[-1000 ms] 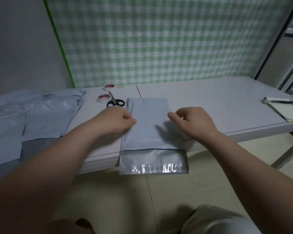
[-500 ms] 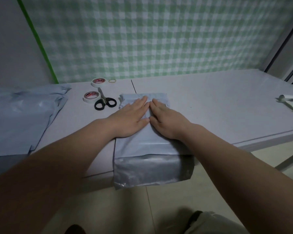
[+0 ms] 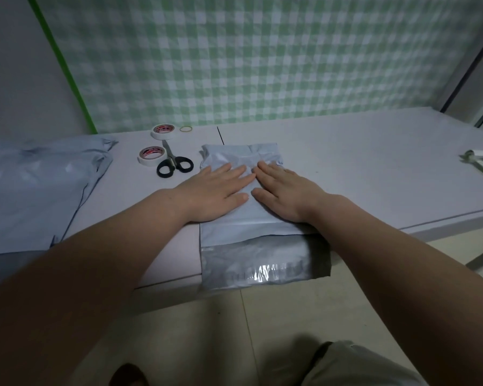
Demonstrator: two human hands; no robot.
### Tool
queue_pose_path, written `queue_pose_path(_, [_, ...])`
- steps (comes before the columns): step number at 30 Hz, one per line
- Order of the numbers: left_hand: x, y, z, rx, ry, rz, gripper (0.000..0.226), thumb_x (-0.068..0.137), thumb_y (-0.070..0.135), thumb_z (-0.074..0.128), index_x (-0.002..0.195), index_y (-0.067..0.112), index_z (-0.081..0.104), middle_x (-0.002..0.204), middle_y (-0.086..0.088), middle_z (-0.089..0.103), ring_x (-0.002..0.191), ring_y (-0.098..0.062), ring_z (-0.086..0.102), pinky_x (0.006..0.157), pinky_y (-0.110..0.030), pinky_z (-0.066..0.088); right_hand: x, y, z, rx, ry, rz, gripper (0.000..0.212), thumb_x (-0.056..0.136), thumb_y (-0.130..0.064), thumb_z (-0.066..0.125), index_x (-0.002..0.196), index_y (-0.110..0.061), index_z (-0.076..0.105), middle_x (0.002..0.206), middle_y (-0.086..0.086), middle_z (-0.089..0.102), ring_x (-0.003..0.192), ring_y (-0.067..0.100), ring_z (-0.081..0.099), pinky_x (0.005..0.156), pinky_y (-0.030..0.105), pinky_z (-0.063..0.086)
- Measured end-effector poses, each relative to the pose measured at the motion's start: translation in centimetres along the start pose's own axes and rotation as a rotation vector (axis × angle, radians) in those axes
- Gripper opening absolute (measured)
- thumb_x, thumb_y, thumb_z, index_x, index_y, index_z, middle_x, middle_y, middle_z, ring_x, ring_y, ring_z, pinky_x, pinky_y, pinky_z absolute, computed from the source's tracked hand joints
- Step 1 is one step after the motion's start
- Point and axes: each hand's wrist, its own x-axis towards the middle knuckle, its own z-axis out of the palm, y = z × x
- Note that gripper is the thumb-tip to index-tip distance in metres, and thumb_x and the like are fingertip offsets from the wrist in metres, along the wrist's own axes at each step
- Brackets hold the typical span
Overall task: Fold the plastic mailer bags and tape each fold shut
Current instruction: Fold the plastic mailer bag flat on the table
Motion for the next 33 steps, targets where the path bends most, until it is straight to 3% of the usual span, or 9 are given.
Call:
queue_pose_path(6, [-1.7, 0.2, 0.6, 0.033, -0.026, 0.007, 0.054, 0.093, 0.061, 0.013, 0.144, 0.051, -0.003, 0.159, 0.007, -0.011, 0.146, -0.023, -0.012, 0.118, -0.043, -0.005, -2.4, 0.0, -0.1, -0.023, -0.031, -0.026, 0.058, 0.101, -0.045, 0.019, 0.153, -0.023, 0.004, 0.16, 0.002, -0.003, 0.147, 0.016, -0.001, 0.117, 0.032, 0.003])
queue_pose_path(13, [-5.9, 1.7, 1.5, -0.032, 0.01, 0.158, 0.047, 0.1, 0.045, 0.018, 0.146, 0.048, 0.005, 0.158, 0.011, -0.009, 0.145, -0.008, -0.012, 0.117, -0.03, -0.008, -6.3, -0.3, 0.6, 0.011, 0.021, -0.139, 0.056, 0.102, -0.041, 0.023, 0.152, -0.018, 0.012, 0.16, 0.0, 0.006, 0.147, 0.014, 0.002, 0.116, 0.026, 0.001])
queue_pose_path(17, [-8.3, 2.5, 2.1, -0.043, 0.033, 0.233, 0.048, 0.099, 0.047, 0.023, 0.143, 0.049, 0.005, 0.157, 0.014, -0.006, 0.144, -0.005, -0.009, 0.114, -0.022, -0.009, -8.7, -0.6, 1.2, 0.055, 0.09, -0.185, 0.057, 0.101, -0.045, 0.028, 0.151, -0.02, 0.02, 0.158, -0.002, 0.016, 0.146, 0.012, 0.012, 0.117, 0.026, 0.012])
queue_pose_path(21, [-10.4, 2.7, 3.0, 0.089, -0.004, 0.244, 0.077, 0.079, 0.077, 0.025, 0.14, 0.05, -0.013, 0.155, 0.013, -0.017, 0.143, -0.007, -0.016, 0.117, -0.027, -0.008, -10.9, -0.5, 2.0, -0.003, 0.143, -0.213, 0.086, 0.082, -0.073, 0.018, 0.15, -0.021, 0.023, 0.157, -0.002, 0.02, 0.145, 0.015, 0.018, 0.116, 0.032, 0.022])
queue_pose_path(24, [-11.5, 2.2, 3.3, 0.233, -0.02, 0.258, 0.102, 0.077, 0.069, 0.053, 0.141, 0.042, -0.022, 0.153, 0.008, -0.025, 0.141, -0.01, -0.019, 0.117, -0.029, -0.007, -11.9, 0.3, 2.8, -0.092, 0.177, -0.305, 0.098, 0.077, -0.078, 0.035, 0.15, -0.014, 0.023, 0.156, 0.006, 0.023, 0.144, 0.022, 0.023, 0.117, 0.037, 0.022])
queue_pose_path(26, [-11.8, 2.0, 3.4, 0.262, 0.017, 0.27, 0.108, 0.08, 0.042, 0.066, 0.138, 0.043, -0.026, 0.153, 0.007, -0.024, 0.144, -0.012, -0.015, 0.119, -0.029, -0.002, -12.2, 1.2, 3.2, -0.177, 0.177, -0.342, 0.104, 0.072, -0.067, 0.062, 0.151, -0.012, 0.021, 0.156, 0.008, 0.022, 0.143, 0.024, 0.023, 0.117, 0.037, 0.021])
queue_pose_path(29, [-12.1, 2.1, 3.7, 0.244, 0.066, 0.263, 0.102, 0.083, 0.024, 0.062, 0.136, 0.044, -0.022, 0.151, 0.011, -0.021, 0.146, -0.013, -0.009, 0.117, -0.024, -0.003, -12.4, 1.9, 3.4, -0.248, 0.199, -0.308, 0.101, 0.064, -0.018, 0.084, 0.148, -0.012, 0.028, 0.153, 0.009, 0.03, 0.138, 0.028, 0.035, 0.111, 0.036, 0.026])
queue_pose_path(31, [-12.0, 2.0, 4.1, 0.181, 0.122, 0.266, 0.084, 0.09, 0.042, 0.055, 0.14, 0.044, -0.012, 0.152, 0.015, -0.013, 0.146, -0.012, -0.003, 0.117, -0.023, 0.0, -12.6, 2.0, 3.4, -0.25, 0.297, -0.317, 0.085, 0.07, 0.006, 0.073, 0.144, -0.012, 0.037, 0.148, 0.01, 0.039, 0.132, 0.03, 0.044, 0.106, 0.037, 0.033])
queue_pose_path(33, [-12.1, 2.1, 4.1, 0.103, 0.165, 0.234, 0.069, 0.084, 0.074, 0.024, 0.142, 0.045, 0.0, 0.152, 0.018, -0.002, 0.145, -0.009, 0.005, 0.115, -0.022, 0.007, -12.8, 1.8, 3.3, -0.21, 0.335, -0.32, 0.071, 0.083, 0.005, 0.06, 0.146, -0.015, 0.035, 0.152, 0.006, 0.034, 0.136, 0.027, 0.038, 0.109, 0.032, 0.029])
